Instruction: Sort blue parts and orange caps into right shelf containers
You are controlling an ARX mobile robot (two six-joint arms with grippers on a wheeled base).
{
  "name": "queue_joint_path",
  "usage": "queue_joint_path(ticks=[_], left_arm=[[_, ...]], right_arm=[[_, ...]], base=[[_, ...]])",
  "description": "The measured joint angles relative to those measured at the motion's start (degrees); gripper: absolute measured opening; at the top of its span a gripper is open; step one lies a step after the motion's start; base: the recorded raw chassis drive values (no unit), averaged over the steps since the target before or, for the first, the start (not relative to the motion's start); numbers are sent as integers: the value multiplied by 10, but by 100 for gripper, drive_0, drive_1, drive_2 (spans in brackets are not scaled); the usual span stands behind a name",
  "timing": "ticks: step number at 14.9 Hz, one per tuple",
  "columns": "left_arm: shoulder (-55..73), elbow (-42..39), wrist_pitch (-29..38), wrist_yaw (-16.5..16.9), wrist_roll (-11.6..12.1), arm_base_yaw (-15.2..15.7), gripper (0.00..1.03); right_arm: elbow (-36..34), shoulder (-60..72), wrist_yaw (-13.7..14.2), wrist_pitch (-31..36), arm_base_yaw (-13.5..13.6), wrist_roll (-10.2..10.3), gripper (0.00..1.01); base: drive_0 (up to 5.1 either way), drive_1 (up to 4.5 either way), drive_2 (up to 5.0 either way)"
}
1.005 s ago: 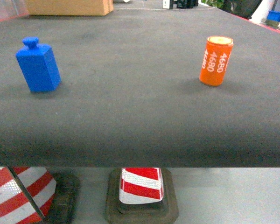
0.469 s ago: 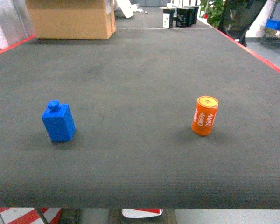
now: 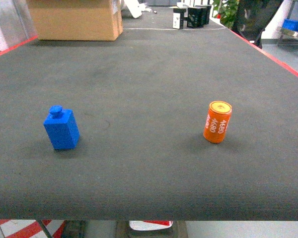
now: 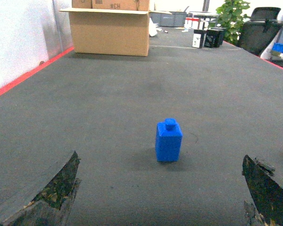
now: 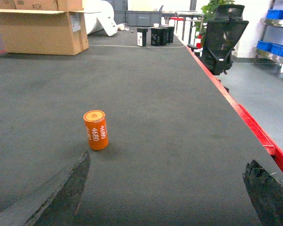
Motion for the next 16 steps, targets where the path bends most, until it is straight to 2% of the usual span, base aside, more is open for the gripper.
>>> queue_joint_path(ticks=[16], left_arm=[[0,0,0,0,0,0,98]], right_arm=[[0,0,0,0,0,0,98]], base=[[0,0,0]])
